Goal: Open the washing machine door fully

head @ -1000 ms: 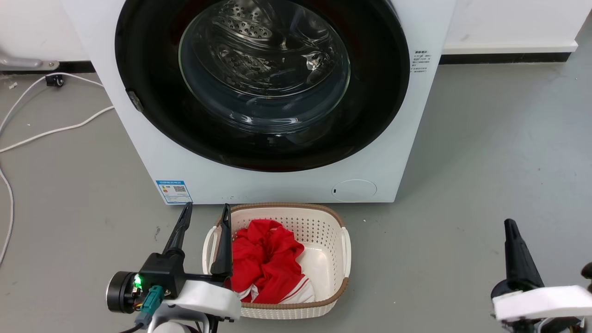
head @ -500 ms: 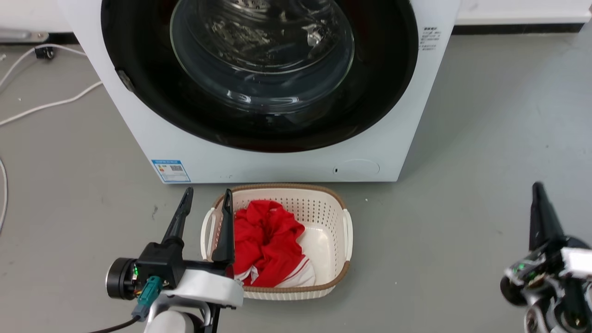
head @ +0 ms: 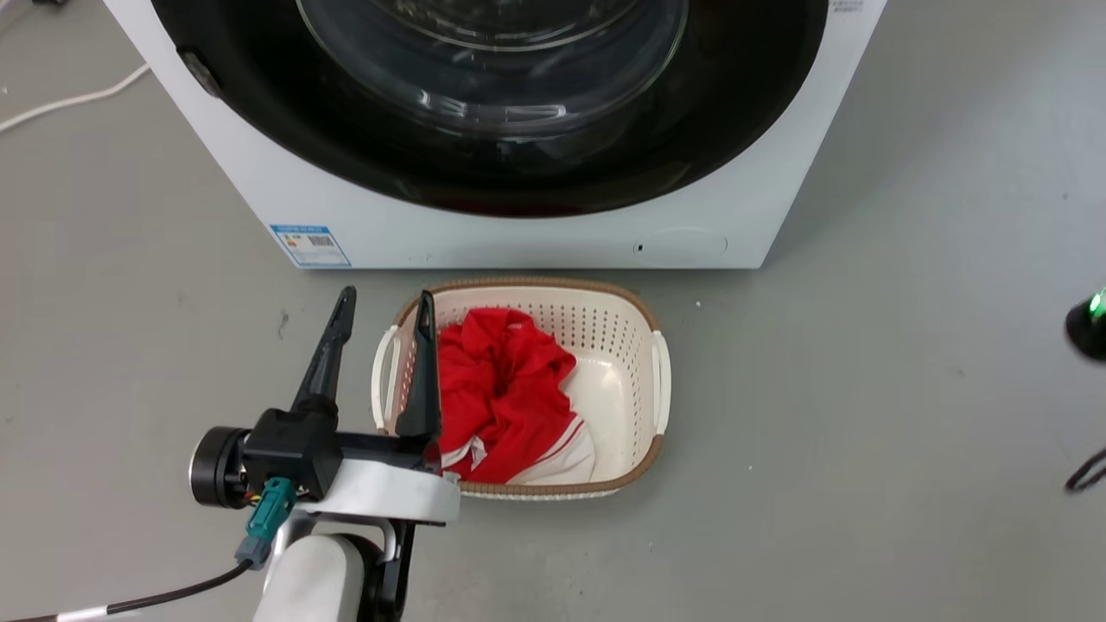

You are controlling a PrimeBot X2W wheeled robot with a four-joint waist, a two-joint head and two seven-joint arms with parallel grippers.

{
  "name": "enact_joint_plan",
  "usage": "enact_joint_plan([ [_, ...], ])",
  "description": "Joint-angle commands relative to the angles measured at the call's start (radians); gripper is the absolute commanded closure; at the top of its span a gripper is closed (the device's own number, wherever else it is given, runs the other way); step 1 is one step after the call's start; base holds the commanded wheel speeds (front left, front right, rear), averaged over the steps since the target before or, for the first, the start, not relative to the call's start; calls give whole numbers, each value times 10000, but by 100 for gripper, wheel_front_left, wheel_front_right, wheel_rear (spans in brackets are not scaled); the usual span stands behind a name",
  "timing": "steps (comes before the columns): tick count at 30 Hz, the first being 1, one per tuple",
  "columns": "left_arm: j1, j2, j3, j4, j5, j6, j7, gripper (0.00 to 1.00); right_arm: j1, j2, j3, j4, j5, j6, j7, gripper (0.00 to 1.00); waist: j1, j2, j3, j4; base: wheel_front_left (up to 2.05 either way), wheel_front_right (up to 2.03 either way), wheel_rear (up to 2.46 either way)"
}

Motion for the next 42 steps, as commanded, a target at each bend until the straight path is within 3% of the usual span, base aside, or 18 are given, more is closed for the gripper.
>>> enact_joint_plan([
  [1,-142,11,-16,-59,47,35,-26,0,-447,-211,161,171,54,0,146,100,-1,0,255,59,0,0,0],
  [7,-526,11,-110,-315,-18,109,-26,0,-2619,-1134,1370,1274,104,0,829,100,-1,0,843,164,0,0,0],
  [12,-751,9,-155,-499,30,109,-26,0,-4389,-1383,2626,2283,-103,0,1339,100,-1,0,1283,214,0,0,0],
  [24,-1239,9,-311,-755,163,129,-26,0,-7789,-790,5112,4382,-1033,0,2365,100,-1,0,2250,432,0,0,0],
  [42,-1452,11,-588,-886,98,303,-26,0,-9318,-132,6368,5825,-1783,0,3000,100,-1,0,2842,662,0,0,0],
])
